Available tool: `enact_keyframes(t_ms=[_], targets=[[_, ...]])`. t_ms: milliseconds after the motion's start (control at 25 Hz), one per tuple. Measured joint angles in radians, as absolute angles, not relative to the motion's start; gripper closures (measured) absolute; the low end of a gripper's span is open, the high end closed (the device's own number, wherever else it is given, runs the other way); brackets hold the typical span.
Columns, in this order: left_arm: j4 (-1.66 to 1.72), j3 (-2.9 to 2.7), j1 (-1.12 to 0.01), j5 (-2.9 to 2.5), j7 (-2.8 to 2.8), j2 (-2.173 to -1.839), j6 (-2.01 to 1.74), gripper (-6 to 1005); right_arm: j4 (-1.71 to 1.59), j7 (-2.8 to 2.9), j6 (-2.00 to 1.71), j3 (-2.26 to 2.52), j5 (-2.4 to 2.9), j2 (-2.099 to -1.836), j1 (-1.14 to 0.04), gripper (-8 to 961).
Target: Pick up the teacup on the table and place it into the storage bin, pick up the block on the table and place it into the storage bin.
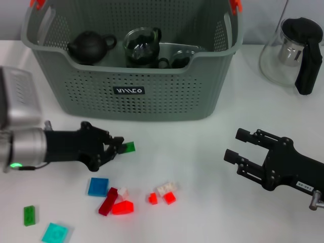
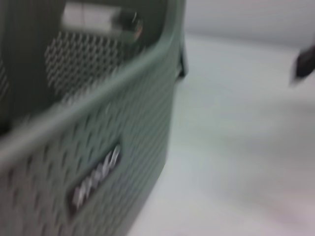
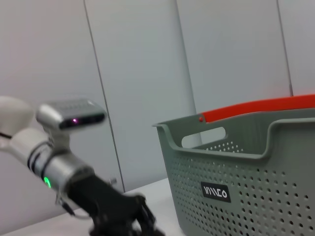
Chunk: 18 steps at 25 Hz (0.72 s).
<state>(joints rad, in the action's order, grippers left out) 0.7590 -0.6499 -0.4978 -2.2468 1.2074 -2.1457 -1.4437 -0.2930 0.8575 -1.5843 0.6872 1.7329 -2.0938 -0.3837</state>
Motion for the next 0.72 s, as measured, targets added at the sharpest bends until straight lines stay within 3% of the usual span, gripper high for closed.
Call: enact_keyframes(t_ms=[360,480,720], targets=[[0.833,-0.372,-0.649,-2.127,1.379,-2.039,-1.902,881,-0.293,0.857,-1.585,0.687,1.735,-2.094,-0.386,315],[0.864,-0.38,-0.713,-2.08,1.469,-2.023,-1.894,882,-0.293,0.857,-1.585,0.687,1.735,-2.094,-0.39,315],[0.928,-0.491,-0.825,-2.085,1.575,-2.03,-1.64,883,-0.293,0.858,-1.587,0.688,1.733,-2.095,-0.399,315]])
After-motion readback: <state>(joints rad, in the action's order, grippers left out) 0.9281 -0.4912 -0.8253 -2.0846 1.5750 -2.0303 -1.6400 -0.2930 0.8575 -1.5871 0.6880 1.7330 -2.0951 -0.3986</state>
